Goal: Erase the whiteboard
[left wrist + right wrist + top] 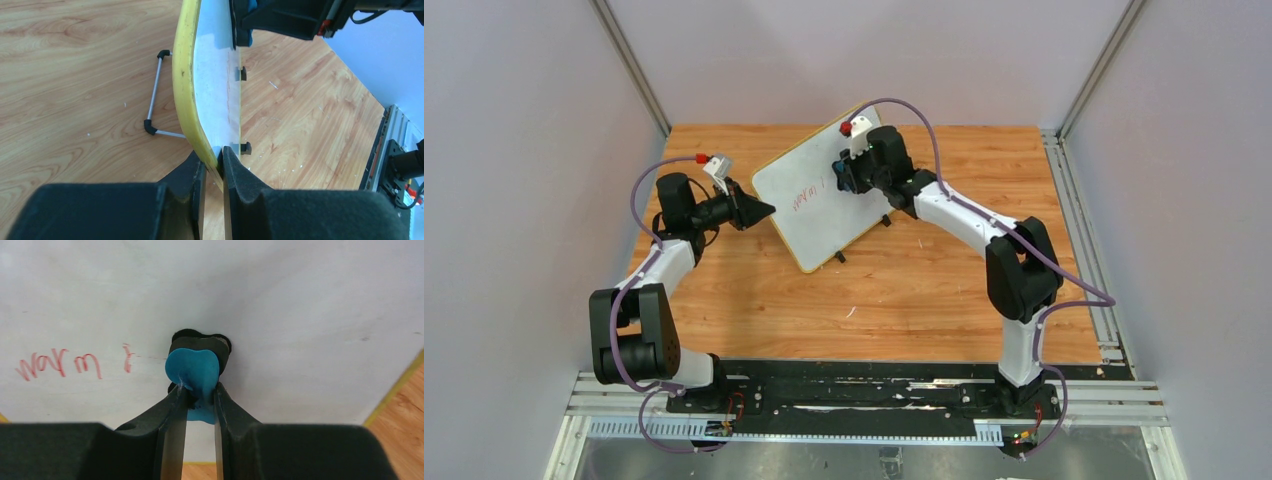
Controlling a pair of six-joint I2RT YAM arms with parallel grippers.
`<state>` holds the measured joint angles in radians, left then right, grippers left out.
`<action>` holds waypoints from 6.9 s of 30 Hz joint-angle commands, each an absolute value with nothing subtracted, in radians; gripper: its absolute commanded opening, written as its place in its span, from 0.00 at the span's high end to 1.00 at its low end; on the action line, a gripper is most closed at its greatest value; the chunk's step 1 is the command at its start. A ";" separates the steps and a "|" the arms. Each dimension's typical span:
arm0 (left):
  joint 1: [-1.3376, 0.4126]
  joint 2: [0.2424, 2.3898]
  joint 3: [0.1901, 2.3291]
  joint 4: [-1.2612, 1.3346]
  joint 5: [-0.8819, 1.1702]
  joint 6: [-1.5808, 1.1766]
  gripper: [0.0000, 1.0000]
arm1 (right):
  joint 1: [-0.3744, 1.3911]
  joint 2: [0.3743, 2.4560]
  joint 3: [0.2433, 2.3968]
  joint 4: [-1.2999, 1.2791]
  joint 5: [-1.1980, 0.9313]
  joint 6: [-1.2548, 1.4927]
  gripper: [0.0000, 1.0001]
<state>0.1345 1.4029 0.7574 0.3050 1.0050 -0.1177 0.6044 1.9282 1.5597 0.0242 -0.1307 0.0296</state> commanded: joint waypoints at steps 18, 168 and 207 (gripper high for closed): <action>0.128 1.400 0.763 0.282 1.005 -0.026 1.00 | 0.729 1.962 1.610 0.007 -0.076 -0.007 0.99; 0.127 1.373 0.775 0.236 1.002 0.008 1.00 | 0.644 1.797 1.440 0.012 0.012 0.031 0.99; 0.127 1.404 0.788 0.214 0.970 0.030 1.00 | 0.218 1.491 1.105 -0.581 0.004 0.178 0.99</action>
<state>0.1360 1.3857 0.7773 0.2291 1.0016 -0.0673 0.2470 1.5143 1.1244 -0.5110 0.0227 0.1715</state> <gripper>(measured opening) 0.176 0.232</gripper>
